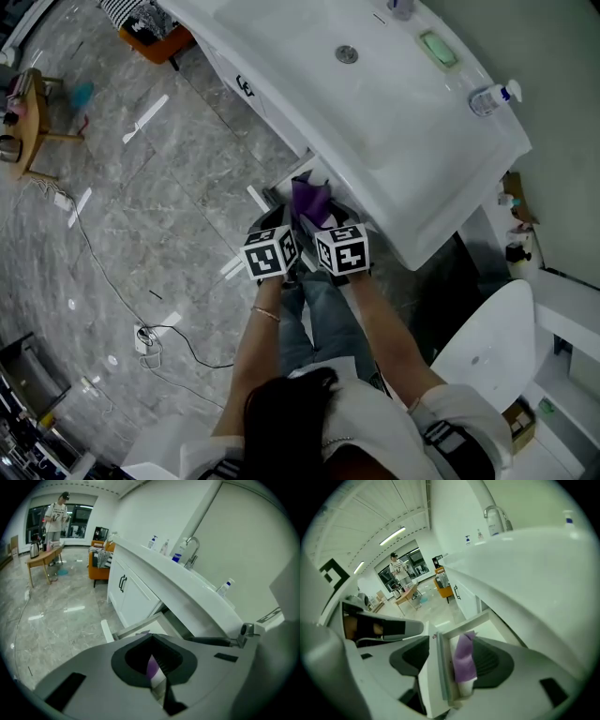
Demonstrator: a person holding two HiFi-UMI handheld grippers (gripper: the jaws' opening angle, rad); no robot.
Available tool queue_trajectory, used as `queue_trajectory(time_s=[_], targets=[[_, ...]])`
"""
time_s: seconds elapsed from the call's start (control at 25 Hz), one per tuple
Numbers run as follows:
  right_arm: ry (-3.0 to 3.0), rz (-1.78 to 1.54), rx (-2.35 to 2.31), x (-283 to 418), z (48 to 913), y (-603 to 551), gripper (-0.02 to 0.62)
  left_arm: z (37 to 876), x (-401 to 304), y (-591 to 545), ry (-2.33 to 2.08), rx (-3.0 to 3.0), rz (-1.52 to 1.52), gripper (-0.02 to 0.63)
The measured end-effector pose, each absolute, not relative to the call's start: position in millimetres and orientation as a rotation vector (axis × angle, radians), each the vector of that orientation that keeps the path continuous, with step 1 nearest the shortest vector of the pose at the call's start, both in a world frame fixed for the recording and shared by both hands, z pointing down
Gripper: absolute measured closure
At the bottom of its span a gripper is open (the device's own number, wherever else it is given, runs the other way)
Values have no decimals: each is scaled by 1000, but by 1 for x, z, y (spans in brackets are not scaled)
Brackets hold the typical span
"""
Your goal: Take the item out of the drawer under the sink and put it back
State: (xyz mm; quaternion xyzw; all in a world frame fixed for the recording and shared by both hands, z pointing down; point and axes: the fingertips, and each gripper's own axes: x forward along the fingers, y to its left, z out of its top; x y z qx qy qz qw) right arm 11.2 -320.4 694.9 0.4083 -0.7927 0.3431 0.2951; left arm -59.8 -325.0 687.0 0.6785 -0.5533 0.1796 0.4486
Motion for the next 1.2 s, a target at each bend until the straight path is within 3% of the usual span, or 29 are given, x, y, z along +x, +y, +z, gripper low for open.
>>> queue_trajectory(time_s=[0.56, 0.72, 1.2], targets=[[-2277, 739, 1231, 17, 566, -315, 315, 558, -58, -312, -1444, 1931, 295, 601], [-2299, 682, 1308, 22, 532, -310, 397, 520, -52, -306, -1471, 2018, 260, 601], [-2368, 559, 1340, 18, 472, -293, 523, 459, -32, -292, -1469, 2183, 198, 601]])
